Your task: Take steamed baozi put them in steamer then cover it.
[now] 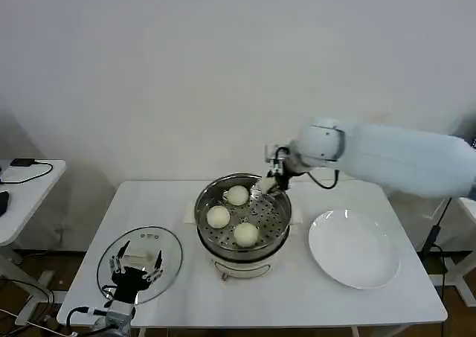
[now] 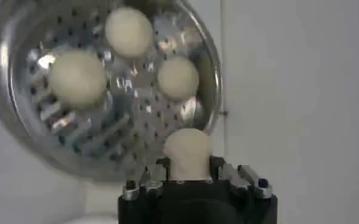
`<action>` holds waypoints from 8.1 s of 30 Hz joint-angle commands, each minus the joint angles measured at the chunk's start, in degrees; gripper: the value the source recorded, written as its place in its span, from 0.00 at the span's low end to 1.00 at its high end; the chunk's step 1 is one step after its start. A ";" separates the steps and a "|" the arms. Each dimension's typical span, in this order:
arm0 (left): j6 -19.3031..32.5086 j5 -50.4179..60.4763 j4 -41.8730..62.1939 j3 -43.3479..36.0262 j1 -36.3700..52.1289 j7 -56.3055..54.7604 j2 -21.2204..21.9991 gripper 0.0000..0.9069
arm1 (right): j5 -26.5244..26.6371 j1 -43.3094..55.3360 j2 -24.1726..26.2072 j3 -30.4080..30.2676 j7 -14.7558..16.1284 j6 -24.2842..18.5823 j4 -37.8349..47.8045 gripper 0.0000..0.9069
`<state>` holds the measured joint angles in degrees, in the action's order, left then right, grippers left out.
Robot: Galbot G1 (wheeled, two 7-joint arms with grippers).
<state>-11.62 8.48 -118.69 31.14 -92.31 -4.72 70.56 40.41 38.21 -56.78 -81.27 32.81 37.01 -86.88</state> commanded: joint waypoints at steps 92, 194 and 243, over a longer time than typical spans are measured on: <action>2.48 23.03 8.13 0.66 4.15 -5.60 -3.98 1.00 | -27.36 -128.33 -17.89 152.00 -17.06 -38.32 -25.54 1.00; 3.68 55.02 17.24 -0.11 9.36 -11.92 0.44 0.00 | -27.29 -136.17 -24.27 150.84 -19.73 -41.96 -29.66 1.00; -29.75 69.90 11.14 -32.95 47.37 24.65 6.42 0.00 | -41.24 -131.27 -30.27 140.69 -24.14 -39.61 -29.90 1.00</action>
<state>-37.13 70.95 -109.44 6.06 -49.79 15.60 65.79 0.47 -93.69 -86.72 60.47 9.05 -2.92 -117.11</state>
